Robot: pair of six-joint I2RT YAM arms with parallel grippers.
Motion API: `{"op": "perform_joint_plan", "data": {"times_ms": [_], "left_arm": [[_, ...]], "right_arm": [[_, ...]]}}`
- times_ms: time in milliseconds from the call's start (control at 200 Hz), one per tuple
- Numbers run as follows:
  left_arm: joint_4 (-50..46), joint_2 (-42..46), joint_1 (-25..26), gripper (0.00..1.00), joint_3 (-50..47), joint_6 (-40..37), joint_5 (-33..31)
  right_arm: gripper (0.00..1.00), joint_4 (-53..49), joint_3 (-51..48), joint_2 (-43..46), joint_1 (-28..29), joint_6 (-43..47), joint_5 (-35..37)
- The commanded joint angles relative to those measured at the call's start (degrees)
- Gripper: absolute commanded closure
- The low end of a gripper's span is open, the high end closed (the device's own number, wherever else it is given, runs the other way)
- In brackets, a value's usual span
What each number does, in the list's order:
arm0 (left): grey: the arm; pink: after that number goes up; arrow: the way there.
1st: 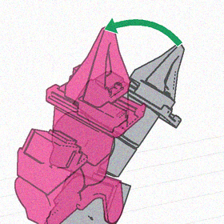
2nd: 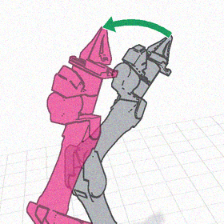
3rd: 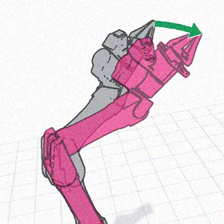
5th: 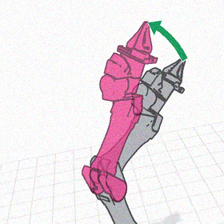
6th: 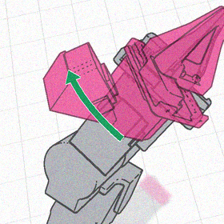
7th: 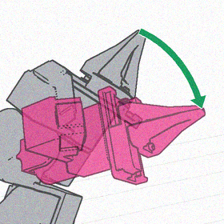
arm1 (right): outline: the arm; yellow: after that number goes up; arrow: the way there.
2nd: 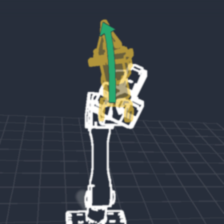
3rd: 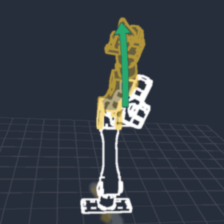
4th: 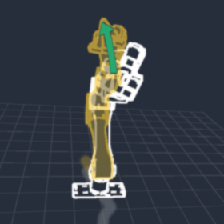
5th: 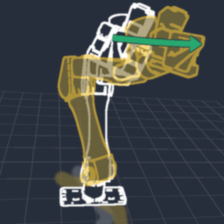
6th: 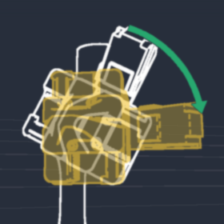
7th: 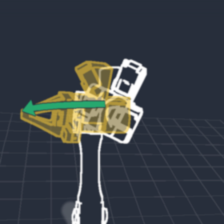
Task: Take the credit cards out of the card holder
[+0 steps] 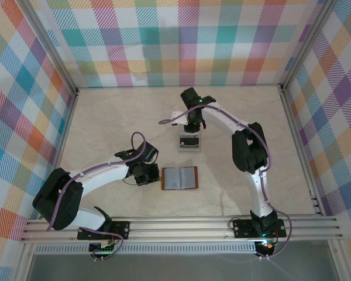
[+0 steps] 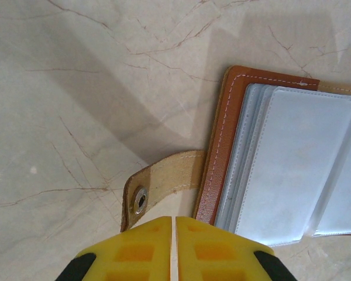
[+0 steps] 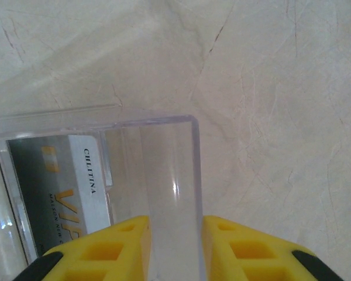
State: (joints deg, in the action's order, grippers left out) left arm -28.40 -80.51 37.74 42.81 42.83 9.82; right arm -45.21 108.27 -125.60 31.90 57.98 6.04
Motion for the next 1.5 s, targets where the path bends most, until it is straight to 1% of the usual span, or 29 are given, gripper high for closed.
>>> {"op": "perform_joint_plan", "data": {"times_ms": [0,235,300,365,450,550,625,755,785,1020,1185,1285,1395,1500], "left_arm": [[-0.9,0.3,-0.4,0.89,0.6,0.2,0.3],[-0.2,-0.1,-0.4,0.89,0.5,0.2,1.0],[0.2,-0.4,-0.4,0.89,0.4,0.3,1.5],[0.8,-0.7,-0.4,0.89,0.3,0.3,2.1],[2.0,-1.3,-0.4,0.89,0.2,0.3,3.1],[3.2,-2.4,-0.3,0.90,0.2,0.2,4.3],[3.4,-3.3,-0.4,0.90,0.6,-0.2,4.6],[3.4,-4.0,-0.4,0.90,1.2,-0.8,4.8],[3.4,-4.4,-0.3,0.90,1.5,-1.0,4.8],[3.6,-5.7,-0.3,0.90,2.7,-1.7,5.5],[3.8,-6.1,-0.3,0.90,2.9,-1.9,4.9],[4.4,-6.3,-0.4,0.91,3.0,-1.8,4.6],[5.3,-6.7,-0.4,0.91,2.5,-1.5,4.1],[6.1,-7.8,-0.4,0.91,1.7,-1.4,4.0]], "right_arm": [[0.69,1.1,-0.6,4.3,0.4,-1.7,-0.2],[0.67,2.2,-2.4,10.8,0.4,-6.5,-0.2],[0.66,2.3,-3.9,12.9,0.5,-9.2,-0.5],[0.62,1.9,-5.3,15.0,0.5,-13.5,-2.0],[0.58,1.6,-7.5,17.8,0.5,-21.6,-4.8],[0.58,3.7,-12.3,22.1,0.5,-32.4,-9.1],[0.59,6.8,-17.2,25.2,0.5,-40.8,-11.8],[0.63,10.4,-24.5,30.2,0.7,-51.7,-17.4],[0.64,11.0,-26.2,31.4,0.6,-56.0,-18.7],[0.67,16.5,-37.5,38.3,0.9,-74.3,-26.7],[0.68,20.7,-42.9,39.7,1.6,-84.8,-33.8],[0.69,21.1,-44.9,39.1,2.9,-88.5,-35.5],[0.69,20.9,-46.6,38.3,4.3,-92.4,-35.8],[0.70,22.5,-48.6,36.7,5.3,-95.5,-39.0]]}}
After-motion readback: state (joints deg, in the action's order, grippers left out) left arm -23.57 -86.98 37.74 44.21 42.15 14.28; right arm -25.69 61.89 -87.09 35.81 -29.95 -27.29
